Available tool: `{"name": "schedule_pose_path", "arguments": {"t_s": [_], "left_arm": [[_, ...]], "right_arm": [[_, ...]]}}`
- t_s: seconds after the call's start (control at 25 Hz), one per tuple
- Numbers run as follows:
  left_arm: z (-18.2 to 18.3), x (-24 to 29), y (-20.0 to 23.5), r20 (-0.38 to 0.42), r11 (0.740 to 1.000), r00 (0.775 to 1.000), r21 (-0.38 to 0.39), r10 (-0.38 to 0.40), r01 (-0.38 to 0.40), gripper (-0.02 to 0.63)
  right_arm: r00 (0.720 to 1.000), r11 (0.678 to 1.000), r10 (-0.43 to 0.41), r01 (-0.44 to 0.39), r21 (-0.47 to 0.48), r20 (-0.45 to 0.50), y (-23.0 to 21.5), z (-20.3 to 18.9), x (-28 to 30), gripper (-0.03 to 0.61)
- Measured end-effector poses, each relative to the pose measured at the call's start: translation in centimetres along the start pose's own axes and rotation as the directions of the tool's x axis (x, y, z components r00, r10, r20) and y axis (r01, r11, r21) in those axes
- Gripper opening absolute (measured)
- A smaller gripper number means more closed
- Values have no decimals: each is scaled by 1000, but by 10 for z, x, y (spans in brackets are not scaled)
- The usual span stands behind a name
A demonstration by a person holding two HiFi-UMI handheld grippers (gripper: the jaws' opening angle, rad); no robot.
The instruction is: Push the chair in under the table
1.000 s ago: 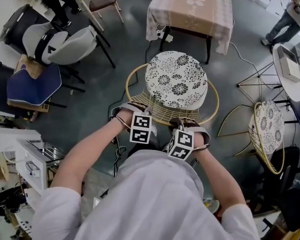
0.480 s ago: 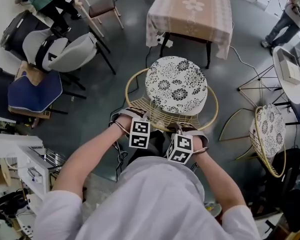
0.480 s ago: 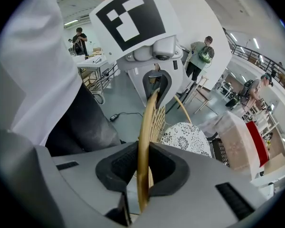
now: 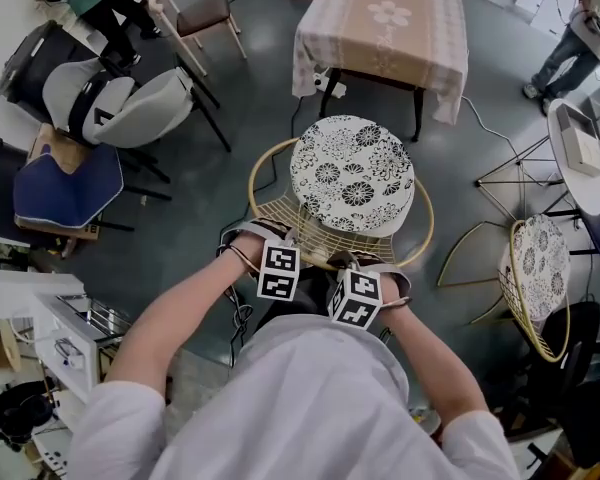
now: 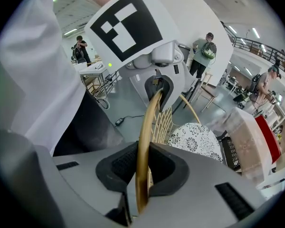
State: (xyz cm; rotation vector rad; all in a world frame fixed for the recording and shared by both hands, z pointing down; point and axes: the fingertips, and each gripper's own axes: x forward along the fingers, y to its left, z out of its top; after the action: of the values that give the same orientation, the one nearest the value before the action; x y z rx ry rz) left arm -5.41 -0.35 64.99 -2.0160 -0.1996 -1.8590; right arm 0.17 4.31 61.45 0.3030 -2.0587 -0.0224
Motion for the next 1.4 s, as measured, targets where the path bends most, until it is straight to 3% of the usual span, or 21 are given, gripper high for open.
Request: {"name": "schedule_pose_path", "arguments": {"t_s": [0.24, 0.48, 0.76, 1.4], "left_arm": [[26, 9, 40, 25, 996, 997, -58, 72, -70, 57], [64, 19, 88, 65, 997, 997, -68, 47, -43, 44], [58, 25, 114, 81, 999, 997, -36, 11, -8, 40], [30, 40, 196, 114, 999, 993, 32, 23, -27, 40]], "right_arm": [[994, 997, -68, 70, 27, -80, -43, -37, -8, 32], [977, 993, -116, 121, 15, -182, -96, -84, -22, 34], [975, 993, -113, 119, 19, -189, -125, -84, -18, 34], [945, 976, -151, 189, 108, -289, -209, -80, 1, 35]]}}
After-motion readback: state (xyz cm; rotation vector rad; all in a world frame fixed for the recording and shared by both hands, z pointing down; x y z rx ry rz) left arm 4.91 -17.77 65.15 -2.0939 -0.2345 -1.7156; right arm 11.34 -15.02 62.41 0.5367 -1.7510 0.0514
